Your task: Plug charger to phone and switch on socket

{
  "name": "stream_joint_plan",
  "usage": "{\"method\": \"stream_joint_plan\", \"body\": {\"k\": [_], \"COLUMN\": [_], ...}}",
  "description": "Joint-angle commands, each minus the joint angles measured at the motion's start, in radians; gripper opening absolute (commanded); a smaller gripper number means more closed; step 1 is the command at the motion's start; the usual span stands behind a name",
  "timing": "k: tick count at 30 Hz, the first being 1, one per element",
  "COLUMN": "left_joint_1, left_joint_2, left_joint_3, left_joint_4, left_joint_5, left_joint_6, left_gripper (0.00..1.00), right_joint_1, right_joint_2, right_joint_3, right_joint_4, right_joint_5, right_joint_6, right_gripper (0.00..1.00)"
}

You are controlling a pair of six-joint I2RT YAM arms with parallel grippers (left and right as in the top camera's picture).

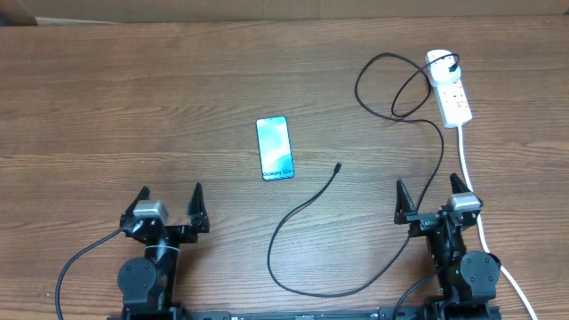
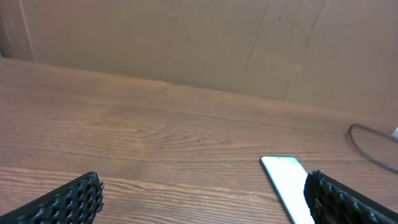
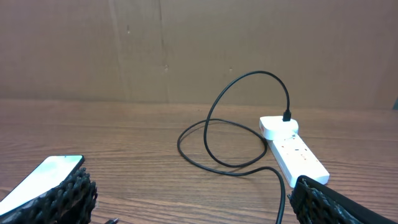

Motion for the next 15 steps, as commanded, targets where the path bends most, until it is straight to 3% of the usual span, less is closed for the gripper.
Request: {"method": "stream_joint_plan", "body": {"k": [1,8,15], "left_joint_1": [0.003,0.003,0.003], "left_joint_2": [-0.011,-0.011,-0.011], "left_joint_3": [-0.006,-0.006,0.023], "left_joint_4": [0.004,0.017,0.125], "left_joint_5": [0.024,0.028,0.039], "left_joint_6": [-0.167,-0.187,-0.169], "left_gripper": [0.99,0.99,0.99], "right_joint_1": [0.007,0.007,0.007], "right_joint_2": [-0.008,-0.008,-0.008], "right_joint_3": [-0.01,-0.01,-0.01], "right_joint_4": [0.005,0.005,0.005], "right_joint_5": [0.01,0.01,0.01], "right_joint_6": [-0.001,-0.001,-0.001], "right_gripper": [1.0,1.0,1.0]}}
